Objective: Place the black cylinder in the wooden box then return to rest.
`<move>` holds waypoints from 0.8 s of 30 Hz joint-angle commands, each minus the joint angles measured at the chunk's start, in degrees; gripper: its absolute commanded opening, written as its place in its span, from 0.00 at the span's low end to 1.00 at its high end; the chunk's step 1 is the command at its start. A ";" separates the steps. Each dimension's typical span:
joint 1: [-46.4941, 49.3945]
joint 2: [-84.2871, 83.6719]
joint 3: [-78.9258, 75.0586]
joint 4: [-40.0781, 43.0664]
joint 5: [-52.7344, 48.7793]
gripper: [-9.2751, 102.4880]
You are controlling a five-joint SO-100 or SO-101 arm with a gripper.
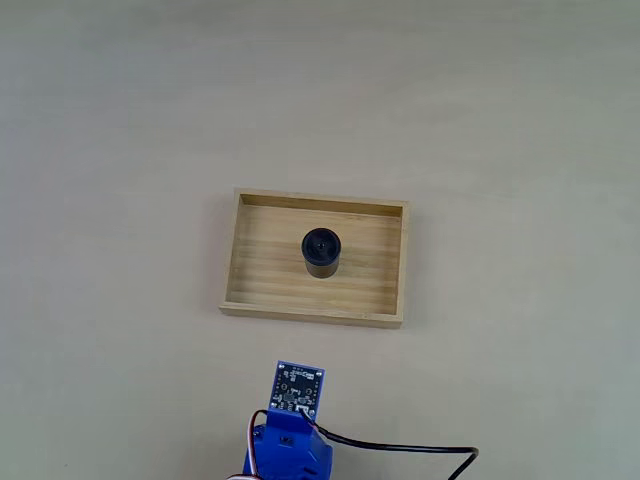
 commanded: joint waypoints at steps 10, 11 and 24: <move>1.67 -0.62 1.76 -0.26 -0.09 0.08; 1.67 -0.62 1.76 -0.26 -0.09 0.08; 1.67 -0.62 1.76 -0.26 -0.09 0.08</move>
